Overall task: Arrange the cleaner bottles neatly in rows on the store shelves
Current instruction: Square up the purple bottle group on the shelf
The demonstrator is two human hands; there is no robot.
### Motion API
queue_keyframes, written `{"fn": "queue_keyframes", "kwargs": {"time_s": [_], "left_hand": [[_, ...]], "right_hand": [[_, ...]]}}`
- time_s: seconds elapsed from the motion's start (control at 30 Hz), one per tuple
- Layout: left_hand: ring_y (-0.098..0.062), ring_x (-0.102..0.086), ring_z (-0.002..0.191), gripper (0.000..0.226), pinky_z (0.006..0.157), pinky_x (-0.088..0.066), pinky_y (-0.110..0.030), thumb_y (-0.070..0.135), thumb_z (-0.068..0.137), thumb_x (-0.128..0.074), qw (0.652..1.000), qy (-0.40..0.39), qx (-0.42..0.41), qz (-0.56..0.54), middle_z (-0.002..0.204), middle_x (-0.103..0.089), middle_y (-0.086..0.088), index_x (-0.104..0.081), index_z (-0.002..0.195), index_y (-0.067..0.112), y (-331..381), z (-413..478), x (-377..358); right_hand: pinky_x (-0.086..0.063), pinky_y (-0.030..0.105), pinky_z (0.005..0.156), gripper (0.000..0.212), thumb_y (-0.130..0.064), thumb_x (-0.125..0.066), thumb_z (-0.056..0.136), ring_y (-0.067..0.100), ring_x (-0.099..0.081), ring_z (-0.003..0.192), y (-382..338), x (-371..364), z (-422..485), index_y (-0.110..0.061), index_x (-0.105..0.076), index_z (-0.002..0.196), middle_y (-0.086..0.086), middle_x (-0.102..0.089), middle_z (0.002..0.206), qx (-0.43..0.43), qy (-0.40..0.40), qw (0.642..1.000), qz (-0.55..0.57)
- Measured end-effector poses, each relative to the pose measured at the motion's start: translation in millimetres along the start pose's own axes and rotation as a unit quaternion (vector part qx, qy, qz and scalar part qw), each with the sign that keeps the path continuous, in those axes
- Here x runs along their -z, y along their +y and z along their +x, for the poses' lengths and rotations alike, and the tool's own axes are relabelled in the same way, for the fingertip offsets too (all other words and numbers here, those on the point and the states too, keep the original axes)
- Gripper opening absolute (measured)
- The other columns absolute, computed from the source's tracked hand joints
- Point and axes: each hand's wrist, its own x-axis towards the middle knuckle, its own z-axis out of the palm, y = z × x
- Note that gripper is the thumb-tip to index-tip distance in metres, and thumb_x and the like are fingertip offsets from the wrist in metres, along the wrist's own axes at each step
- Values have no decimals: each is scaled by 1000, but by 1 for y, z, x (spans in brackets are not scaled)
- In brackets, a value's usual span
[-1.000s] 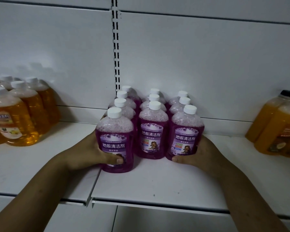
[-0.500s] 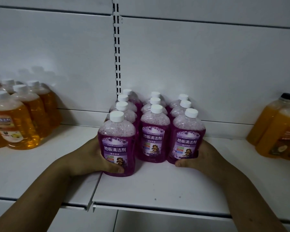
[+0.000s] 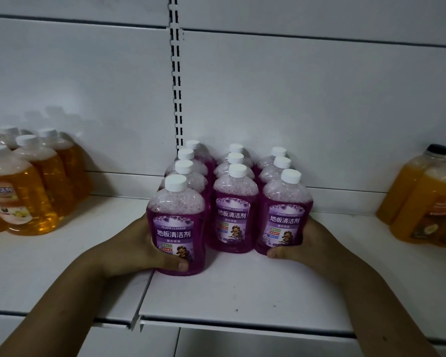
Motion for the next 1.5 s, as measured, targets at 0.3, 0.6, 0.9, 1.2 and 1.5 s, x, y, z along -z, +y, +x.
{"fn": "queue_keyframes", "kwargs": {"time_s": [0.3,0.6,0.9,1.2,1.5], "left_hand": [[-13,-67,125,126,108,-54,-43,64,39,-100,1000,1,-6,-4,134,-70,5,-49,148,27,-15,5,-1],[-21,-69,123,113,92,-59,-27,-2,65,-92,993,4,-69,-98,137,-70,-2,-32,159,9,-26,13,-3],[-27,-66,128,116,97,-58,-34,4,67,-93,991,1,-78,-106,143,-66,-9,-26,162,6,-35,17,-2],[-26,-68,126,115,98,-58,-35,14,65,-97,990,-8,-81,-118,139,-68,-8,-31,159,7,-36,18,-2],[-26,-67,128,117,98,-58,-33,12,65,-96,989,-6,-82,-119,141,-67,-6,-28,161,9,-35,18,-3]], "right_hand": [[-56,14,79,80,-2,-98,59,6,-76,102,-8,-2,-2,-16,-62,129,-13,-79,109,0,9,1000,-3],[-42,14,98,88,-58,-86,72,8,-51,128,-75,12,-10,-25,-52,146,-8,-53,143,206,271,927,-160],[-38,38,108,89,-54,-85,76,22,-52,116,-169,-25,21,-43,-39,151,-5,-47,131,207,17,791,-575],[-41,29,87,76,-28,-87,83,14,-49,111,-158,-17,40,-45,-51,148,-9,-44,134,174,-59,846,-500],[-30,38,116,87,-53,-85,77,21,-46,133,-150,-10,27,-44,-42,153,-7,-45,146,239,1,799,-551]]}}
